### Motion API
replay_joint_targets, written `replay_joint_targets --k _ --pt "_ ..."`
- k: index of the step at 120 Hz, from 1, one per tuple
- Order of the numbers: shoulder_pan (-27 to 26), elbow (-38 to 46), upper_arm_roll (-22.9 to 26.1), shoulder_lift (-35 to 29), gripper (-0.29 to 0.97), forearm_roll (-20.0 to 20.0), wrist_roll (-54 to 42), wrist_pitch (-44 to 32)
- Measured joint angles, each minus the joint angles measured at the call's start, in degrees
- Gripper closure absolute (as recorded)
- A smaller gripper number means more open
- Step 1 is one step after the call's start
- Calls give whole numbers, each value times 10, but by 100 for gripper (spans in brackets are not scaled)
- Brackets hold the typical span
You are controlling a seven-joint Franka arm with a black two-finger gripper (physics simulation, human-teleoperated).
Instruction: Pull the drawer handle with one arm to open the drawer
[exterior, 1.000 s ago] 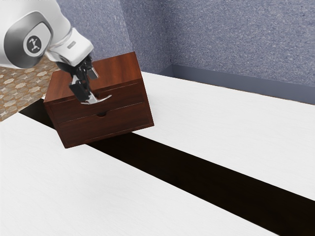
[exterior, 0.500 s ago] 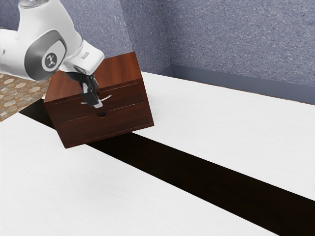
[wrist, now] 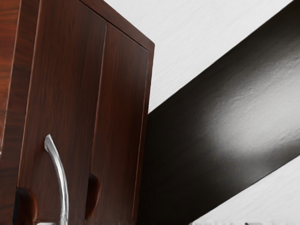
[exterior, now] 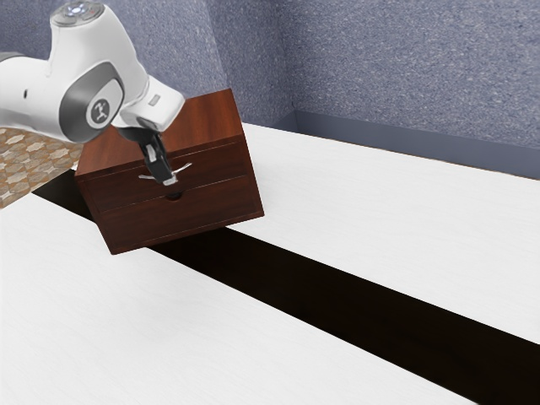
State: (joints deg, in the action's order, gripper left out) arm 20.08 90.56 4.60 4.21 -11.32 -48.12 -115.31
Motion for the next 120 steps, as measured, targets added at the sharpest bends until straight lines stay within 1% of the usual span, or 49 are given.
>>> replay_joint_targets --k 17,42,70,76,87,97,120 --pt "9 -1 -11 4 18 0 4 -6" --pt "3 -20 -15 40 18 1 -4 -23" --pt "5 -24 -28 56 19 -10 -19 -36" --pt "5 -25 -29 59 21 -11 -22 -41" --pt "4 -23 -29 66 31 -12 -30 -56" --pt "4 -22 -29 74 38 -13 -38 -71" --pt "6 -21 -32 80 45 -13 -55 -98"
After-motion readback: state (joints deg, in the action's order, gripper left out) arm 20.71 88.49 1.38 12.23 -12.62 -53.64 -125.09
